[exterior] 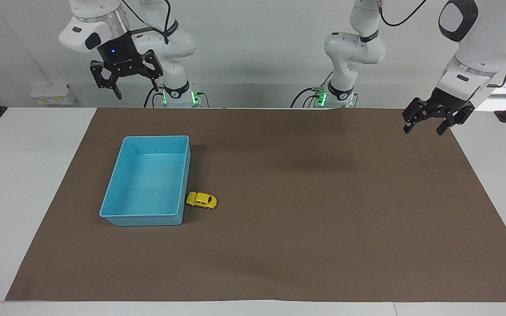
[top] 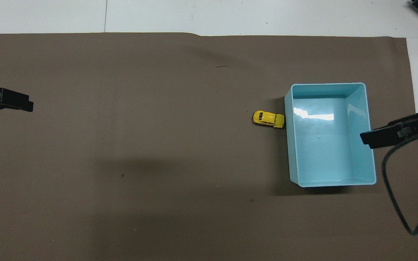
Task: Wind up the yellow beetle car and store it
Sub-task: 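Move the right gripper over the bin toward the yellow car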
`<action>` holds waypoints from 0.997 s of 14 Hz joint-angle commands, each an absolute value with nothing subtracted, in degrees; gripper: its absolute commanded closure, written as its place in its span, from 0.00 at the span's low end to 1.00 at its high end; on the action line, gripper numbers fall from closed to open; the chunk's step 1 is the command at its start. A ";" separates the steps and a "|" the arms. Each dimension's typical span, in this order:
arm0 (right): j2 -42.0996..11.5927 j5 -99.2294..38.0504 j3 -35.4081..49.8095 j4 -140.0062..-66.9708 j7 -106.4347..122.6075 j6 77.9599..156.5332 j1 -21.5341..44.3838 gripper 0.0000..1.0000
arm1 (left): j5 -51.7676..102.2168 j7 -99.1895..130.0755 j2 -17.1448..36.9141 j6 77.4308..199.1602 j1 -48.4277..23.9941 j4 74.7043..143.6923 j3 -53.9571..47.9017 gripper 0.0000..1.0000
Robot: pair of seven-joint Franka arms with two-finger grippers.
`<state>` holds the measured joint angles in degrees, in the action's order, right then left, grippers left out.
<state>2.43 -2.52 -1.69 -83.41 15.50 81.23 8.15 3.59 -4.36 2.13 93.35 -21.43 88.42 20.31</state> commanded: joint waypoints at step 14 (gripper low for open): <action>4.04 0.53 -0.35 -98.43 61.51 95.61 14.50 0.00 | 3.69 -3.60 0.35 91.58 1.23 88.77 -3.08 0.00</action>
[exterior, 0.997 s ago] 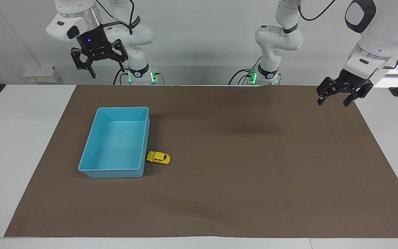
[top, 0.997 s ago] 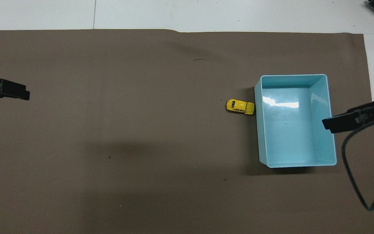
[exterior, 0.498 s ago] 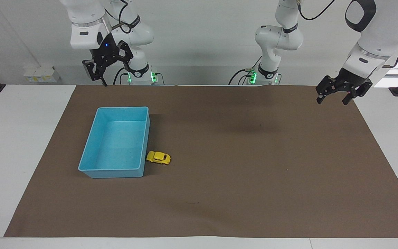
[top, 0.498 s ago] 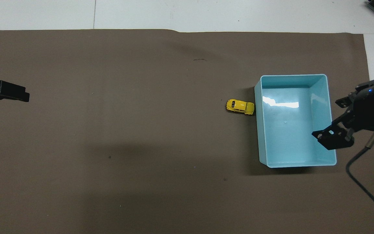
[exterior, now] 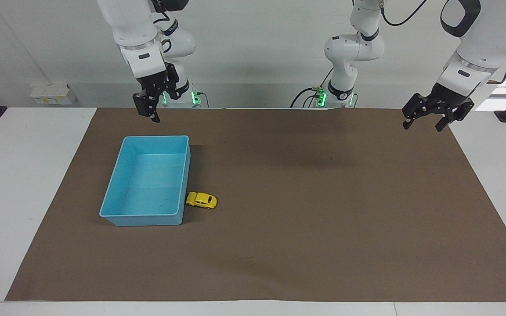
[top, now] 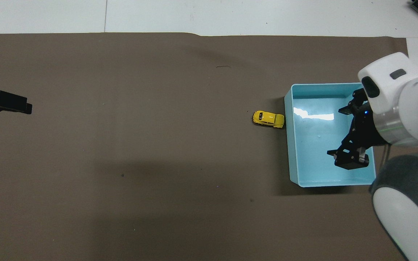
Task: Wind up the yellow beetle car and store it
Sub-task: 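Move the right gripper over the bin toward the yellow car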
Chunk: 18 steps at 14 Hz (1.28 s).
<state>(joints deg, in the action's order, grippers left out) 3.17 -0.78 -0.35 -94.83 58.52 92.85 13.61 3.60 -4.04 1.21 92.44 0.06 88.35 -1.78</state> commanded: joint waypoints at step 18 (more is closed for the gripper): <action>-8.69 4.48 -0.35 -112.15 70.05 124.09 17.22 0.00 | -0.79 2.64 0.53 82.18 2.11 86.40 -3.34 0.00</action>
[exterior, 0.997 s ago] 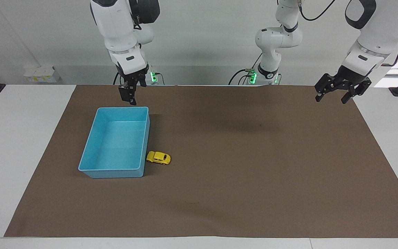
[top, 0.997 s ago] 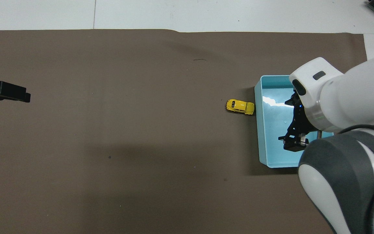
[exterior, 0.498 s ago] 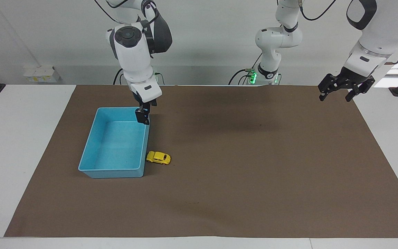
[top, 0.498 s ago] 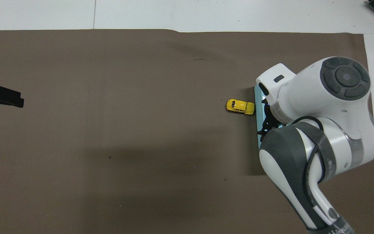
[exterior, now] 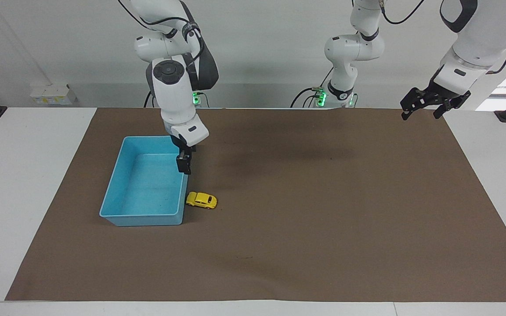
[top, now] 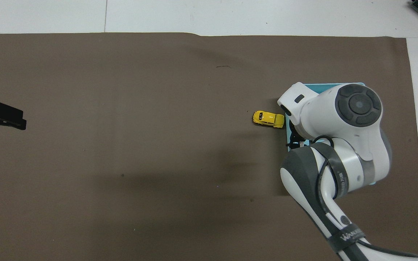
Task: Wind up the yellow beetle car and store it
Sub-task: 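Move the right gripper over the bin toward the yellow car, then grasp the yellow car beside the bin with the right gripper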
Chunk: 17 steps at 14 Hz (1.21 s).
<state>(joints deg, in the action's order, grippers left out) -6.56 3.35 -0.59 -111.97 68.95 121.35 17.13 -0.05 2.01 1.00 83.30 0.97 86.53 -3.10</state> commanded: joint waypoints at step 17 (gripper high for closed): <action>-22.33 5.27 -0.35 -110.22 69.44 135.37 17.05 0.77 | -0.79 2.64 0.53 82.18 2.11 86.40 -3.08 0.00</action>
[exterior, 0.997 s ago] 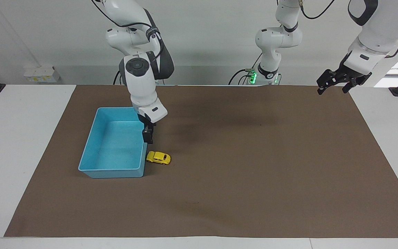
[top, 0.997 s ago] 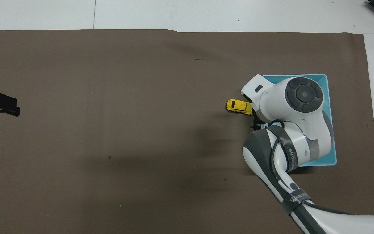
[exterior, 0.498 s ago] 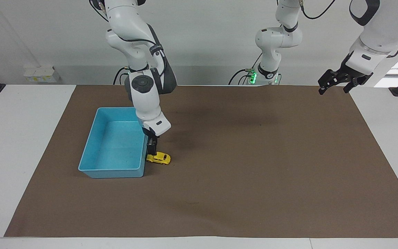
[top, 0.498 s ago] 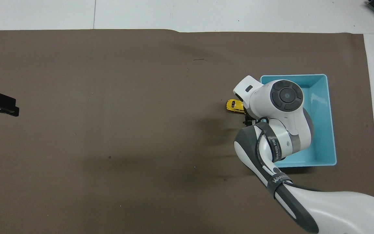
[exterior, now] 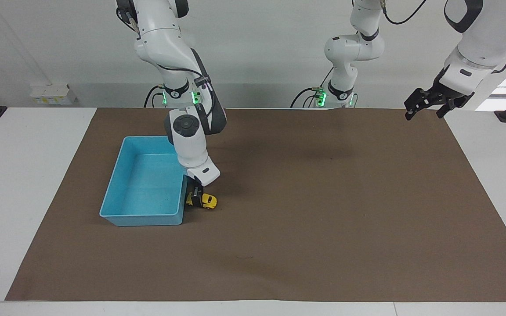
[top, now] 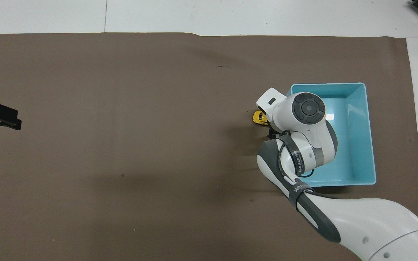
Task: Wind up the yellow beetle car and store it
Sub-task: 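Grasp the yellow car beside the bin with the right gripper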
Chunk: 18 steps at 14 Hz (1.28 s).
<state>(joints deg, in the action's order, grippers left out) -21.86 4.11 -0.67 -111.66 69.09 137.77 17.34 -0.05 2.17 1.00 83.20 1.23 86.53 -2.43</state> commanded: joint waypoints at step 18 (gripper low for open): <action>-13.72 5.19 1.58 -96.33 63.44 108.29 13.82 1.00 | -0.79 2.64 0.53 82.18 2.11 86.40 -3.08 0.00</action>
